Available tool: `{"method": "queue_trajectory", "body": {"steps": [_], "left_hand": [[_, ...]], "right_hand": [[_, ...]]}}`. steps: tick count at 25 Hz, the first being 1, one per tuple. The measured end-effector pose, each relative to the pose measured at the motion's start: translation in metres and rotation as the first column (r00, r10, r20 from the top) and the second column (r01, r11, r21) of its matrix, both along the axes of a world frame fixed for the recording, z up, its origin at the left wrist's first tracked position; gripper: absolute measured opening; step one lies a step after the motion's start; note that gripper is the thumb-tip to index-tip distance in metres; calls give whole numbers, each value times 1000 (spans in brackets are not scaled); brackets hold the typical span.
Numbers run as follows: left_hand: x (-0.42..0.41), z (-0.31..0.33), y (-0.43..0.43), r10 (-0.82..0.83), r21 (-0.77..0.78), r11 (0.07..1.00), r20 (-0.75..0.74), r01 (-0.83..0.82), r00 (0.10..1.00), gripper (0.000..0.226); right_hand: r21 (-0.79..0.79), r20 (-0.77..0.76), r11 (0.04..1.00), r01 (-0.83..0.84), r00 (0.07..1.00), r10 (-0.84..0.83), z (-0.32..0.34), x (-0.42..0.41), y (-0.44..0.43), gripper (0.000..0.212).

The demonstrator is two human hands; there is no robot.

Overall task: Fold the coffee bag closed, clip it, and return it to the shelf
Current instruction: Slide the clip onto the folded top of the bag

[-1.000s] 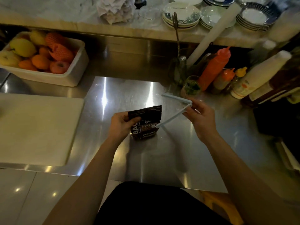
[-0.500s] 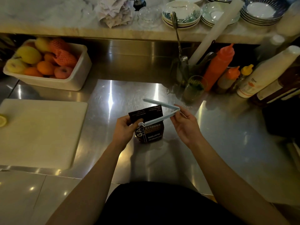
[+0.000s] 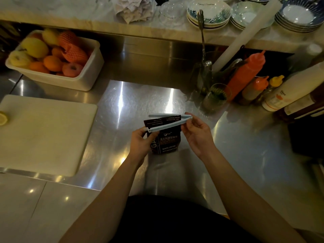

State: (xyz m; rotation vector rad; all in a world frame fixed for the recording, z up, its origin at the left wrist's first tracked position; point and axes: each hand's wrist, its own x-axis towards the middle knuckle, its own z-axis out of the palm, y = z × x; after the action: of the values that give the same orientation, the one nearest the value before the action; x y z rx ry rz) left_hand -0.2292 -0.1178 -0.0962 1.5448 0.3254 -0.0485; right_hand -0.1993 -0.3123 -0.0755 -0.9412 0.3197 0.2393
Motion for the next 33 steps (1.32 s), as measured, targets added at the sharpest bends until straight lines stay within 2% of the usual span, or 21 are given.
{"method": "queue_trajectory", "body": {"steps": [5, 9, 14, 19, 25, 33], "left_hand": [[-3, 1, -3, -3, -39, 999, 14, 4, 1000, 21], [-6, 3, -4, -21, -42, 999, 43, 23, 999, 23], [-4, 4, -4, -34, -75, 996, 52, 38, 998, 23], [-4, -2, -10, 3, -178, 984, -21, -6, 1000, 24], [1, 0, -4, -32, -146, 989, 41, 38, 999, 21], [5, 6, -9, -51, -145, 988, 42, 57, 998, 19]], "right_hand": [[-189, -2, 981, -52, 999, 53, -2, -3, 2, 23], [-228, -1, 973, -47, 999, 48, -6, -8, 5, 22], [-205, 23, 978, -23, 999, 29, -7, -7, 9, 21], [-36, -14, 999, -1, 1000, 1, -4, -10, 17, 24], [-94, 19, 995, -33, 999, 35, -4, -9, 22, 27], [-207, 66, 978, -39, 996, 54, -8, -10, 18, 23]]}}
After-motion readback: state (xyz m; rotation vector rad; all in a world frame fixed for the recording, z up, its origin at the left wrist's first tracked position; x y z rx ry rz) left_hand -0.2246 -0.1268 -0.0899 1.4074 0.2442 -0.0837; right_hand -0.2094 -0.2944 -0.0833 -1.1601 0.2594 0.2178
